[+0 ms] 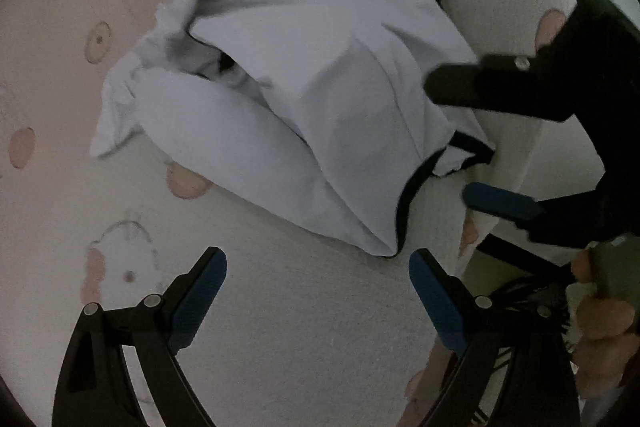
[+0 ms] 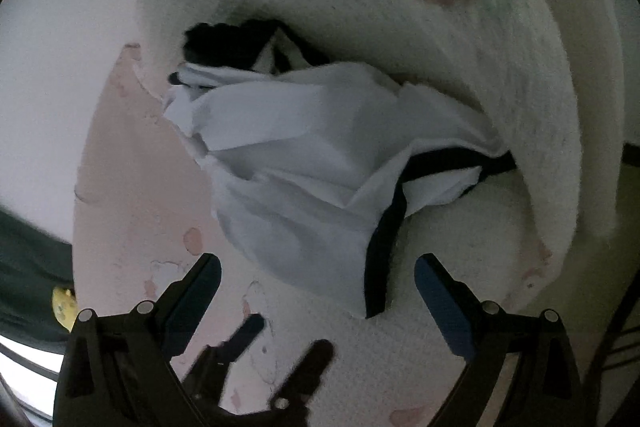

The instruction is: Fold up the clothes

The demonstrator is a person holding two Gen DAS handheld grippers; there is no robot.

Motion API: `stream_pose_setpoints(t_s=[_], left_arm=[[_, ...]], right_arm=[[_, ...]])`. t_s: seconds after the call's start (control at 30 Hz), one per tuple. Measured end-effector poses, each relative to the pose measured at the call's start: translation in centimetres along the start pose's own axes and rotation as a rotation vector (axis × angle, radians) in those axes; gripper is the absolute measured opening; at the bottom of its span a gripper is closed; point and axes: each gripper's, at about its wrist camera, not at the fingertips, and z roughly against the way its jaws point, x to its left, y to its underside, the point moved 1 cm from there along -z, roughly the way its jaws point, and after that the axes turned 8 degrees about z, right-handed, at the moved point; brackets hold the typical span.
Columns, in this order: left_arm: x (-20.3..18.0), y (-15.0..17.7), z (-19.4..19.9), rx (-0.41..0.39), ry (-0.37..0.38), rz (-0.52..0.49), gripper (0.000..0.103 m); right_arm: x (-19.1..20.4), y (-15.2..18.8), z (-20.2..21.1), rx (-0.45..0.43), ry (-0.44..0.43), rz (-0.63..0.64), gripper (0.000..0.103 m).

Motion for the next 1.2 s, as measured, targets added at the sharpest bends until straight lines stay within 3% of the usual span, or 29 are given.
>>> stream_pose_setpoints(t_s=[0.2, 0.3, 0.5, 0.63, 0.73, 0.8, 0.87, 1.0, 1.07, 1.2], left_arm=[[0.0, 0.3, -2.6, 0.027, 0.062, 0.072, 0.093], [0.6, 0.3, -3.0, -0.027, 0.100, 0.117, 0.093], [-0.8, 0.6, -3.8, -0.062, 0.054, 0.036, 0.094], [-1.1, 0.7, -3.9, -0.074, 0.054, 0.038, 0.095], [-1.2, 0.5, -3.9, -0.068, 0.060, 0.052, 0.095], [-1.3, 0.3, -3.9, -0.067, 0.056, 0.056, 0.093], [-1.4, 0.2, -3.8, -0.066, 0.049, 0.059, 0.086], [-1.4, 0.2, -3.5, -0.067, 0.053, 0.070, 0.078], [-1.4, 0.3, -3.3, -0.069, 0.065, 0.076, 0.054], [-1.5, 0.6, -2.5, -0.073, 0.119, 0.092, 0.036]], right_arm=[[-1.4, 1.0, -1.5, 0.011, -0.103, -0.056, 0.097], [-2.3, 0.9, -2.1, 0.020, -0.169, -0.104, 0.097], [-3.6, 1.7, -1.4, 0.041, -0.162, -0.119, 0.095], [-4.0, 2.9, -0.3, 0.041, -0.165, -0.122, 0.090], [-4.4, 3.8, 0.7, 0.036, -0.166, -0.131, 0.079], [-4.5, 4.4, 1.5, 0.036, -0.141, -0.119, 0.061], [-4.5, 5.0, 2.2, 0.036, -0.116, -0.108, 0.044], [-3.3, 7.0, 3.5, 0.045, -0.080, -0.044, 0.025], [-2.6, 7.9, 4.4, 0.041, -0.082, -0.019, 0.018], [-1.4, 10.3, 7.4, 0.032, -0.116, 0.016, 0.012]])
